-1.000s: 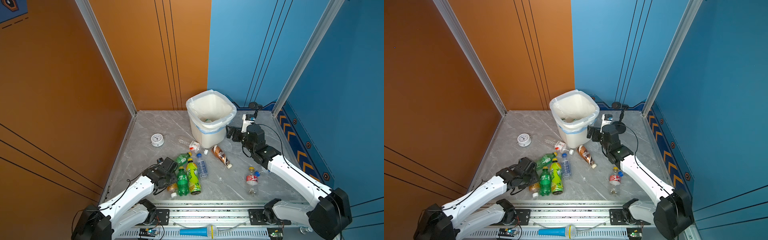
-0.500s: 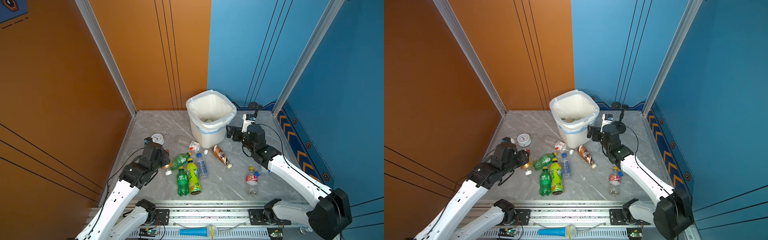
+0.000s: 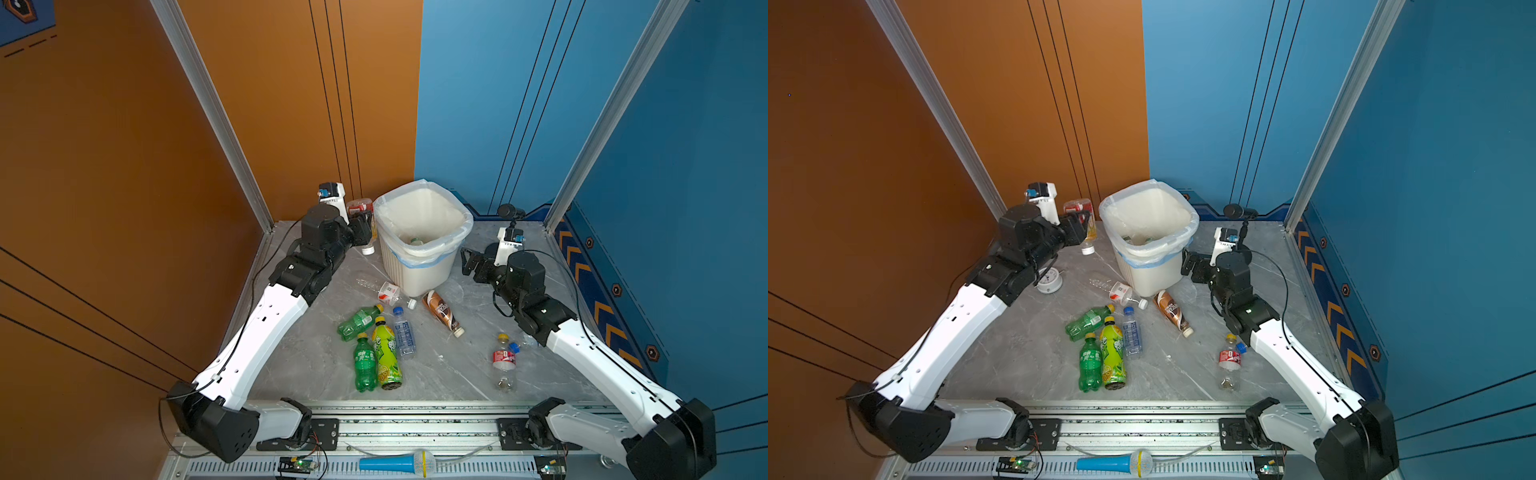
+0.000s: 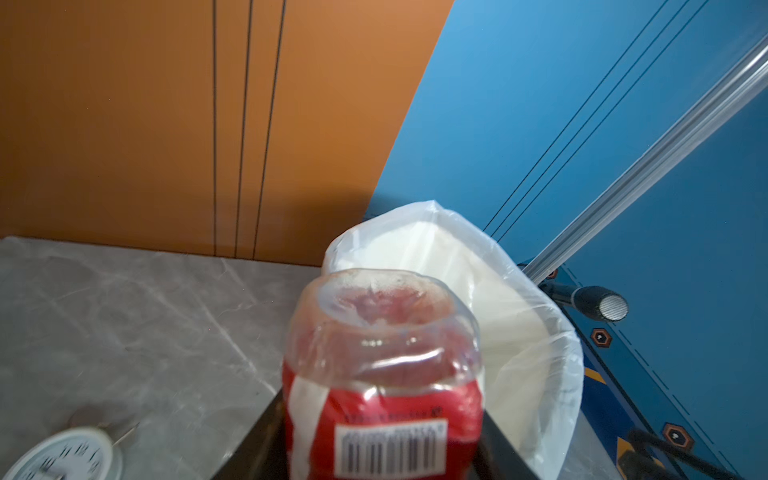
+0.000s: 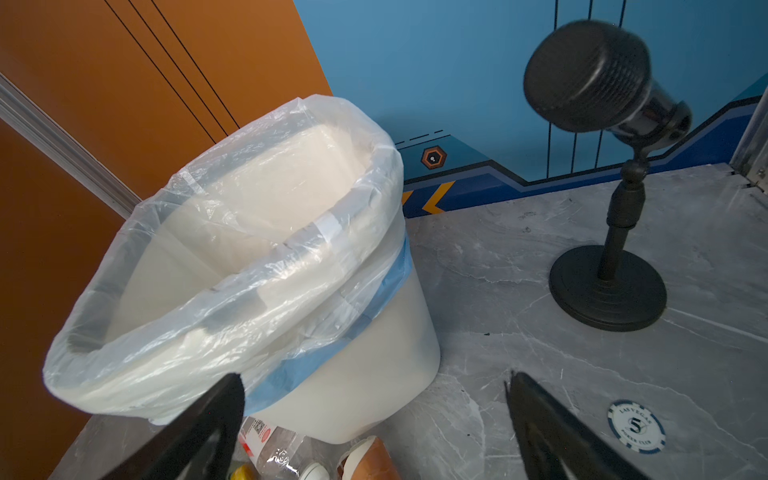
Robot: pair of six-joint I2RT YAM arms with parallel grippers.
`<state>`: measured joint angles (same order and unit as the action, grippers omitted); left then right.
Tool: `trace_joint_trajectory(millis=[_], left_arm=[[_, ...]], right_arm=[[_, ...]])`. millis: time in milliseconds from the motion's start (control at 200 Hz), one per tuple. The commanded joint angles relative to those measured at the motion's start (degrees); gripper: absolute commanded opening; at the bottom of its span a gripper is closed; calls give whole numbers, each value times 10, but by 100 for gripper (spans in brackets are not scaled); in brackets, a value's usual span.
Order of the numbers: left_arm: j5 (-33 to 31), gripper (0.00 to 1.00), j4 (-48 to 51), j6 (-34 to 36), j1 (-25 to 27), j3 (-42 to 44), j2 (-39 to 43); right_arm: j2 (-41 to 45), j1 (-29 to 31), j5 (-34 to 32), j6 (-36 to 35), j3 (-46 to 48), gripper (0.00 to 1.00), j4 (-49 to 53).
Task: Put the plastic bottles in the bin
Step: 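Lift the red cup with the left gripper over the bin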
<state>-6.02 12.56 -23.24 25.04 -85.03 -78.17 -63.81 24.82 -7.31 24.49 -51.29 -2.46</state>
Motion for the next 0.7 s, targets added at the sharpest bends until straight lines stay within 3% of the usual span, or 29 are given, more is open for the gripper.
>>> trace_joint_trajectory(millis=[0,391,696], left_arm=[[42,52,-55,53,10,-71,-41],[64,52,-86,87,7,-219,-197],[64,52,-53,86,-9,-306,-284]], right_arm=[[14,-4,-6,6,14,100,23],[26,-6,-6,8,22,100,25],[44,-11,-12,6,30,100,33]])
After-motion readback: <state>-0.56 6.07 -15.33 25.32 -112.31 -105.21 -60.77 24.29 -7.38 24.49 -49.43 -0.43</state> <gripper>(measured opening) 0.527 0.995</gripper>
